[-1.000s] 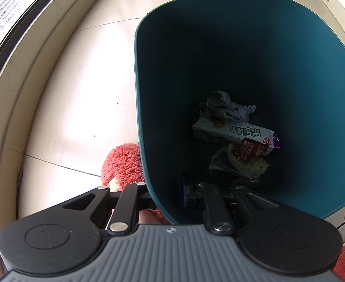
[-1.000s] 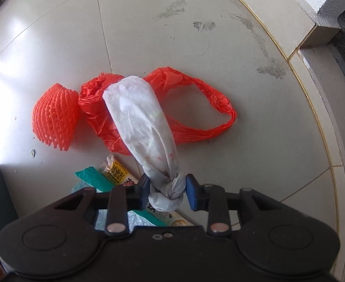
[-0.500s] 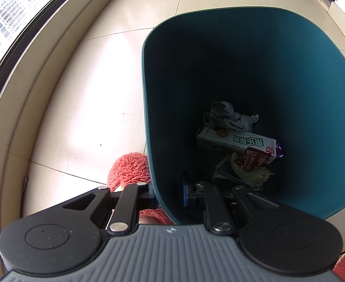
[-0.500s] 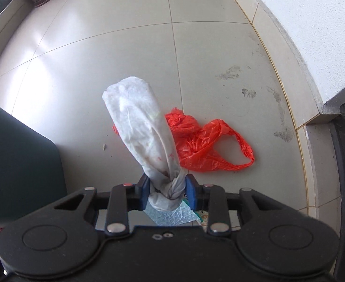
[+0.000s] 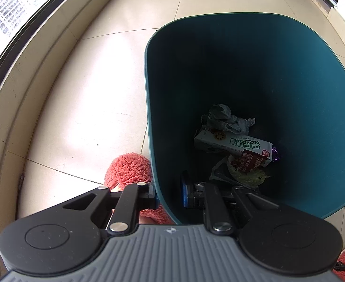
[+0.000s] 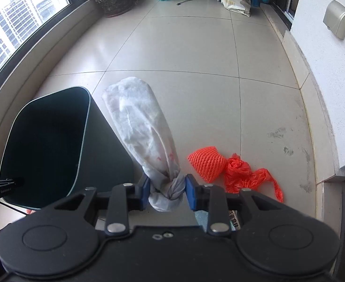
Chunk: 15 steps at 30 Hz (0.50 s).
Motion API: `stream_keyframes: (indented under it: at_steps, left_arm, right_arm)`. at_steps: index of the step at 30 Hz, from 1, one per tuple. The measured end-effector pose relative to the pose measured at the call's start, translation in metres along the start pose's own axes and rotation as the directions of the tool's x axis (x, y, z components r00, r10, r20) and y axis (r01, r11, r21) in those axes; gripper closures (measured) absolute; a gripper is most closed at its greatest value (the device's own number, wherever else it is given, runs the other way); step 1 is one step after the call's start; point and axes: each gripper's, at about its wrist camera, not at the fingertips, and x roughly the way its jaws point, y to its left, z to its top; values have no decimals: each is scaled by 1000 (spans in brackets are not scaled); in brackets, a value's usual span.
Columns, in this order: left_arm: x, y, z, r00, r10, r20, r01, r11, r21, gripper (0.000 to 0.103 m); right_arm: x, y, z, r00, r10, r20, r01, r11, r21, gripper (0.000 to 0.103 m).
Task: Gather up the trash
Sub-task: 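Carry the white cloth into the teal bin and release it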
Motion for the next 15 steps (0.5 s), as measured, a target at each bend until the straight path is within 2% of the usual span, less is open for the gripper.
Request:
stream_keyframes:
  at_steps: [8, 15]
  left_arm:
    - [-3, 5, 1, 1000, -15, 2, 15, 1000, -8, 87]
    - [-4, 10, 1, 999, -35, 2, 35, 999, -18, 87]
  right_arm:
    - [-10, 77, 24, 993, 111, 33, -107, 987, -121, 73]
    - [22, 133, 34, 989, 150, -11, -149, 971, -185, 73]
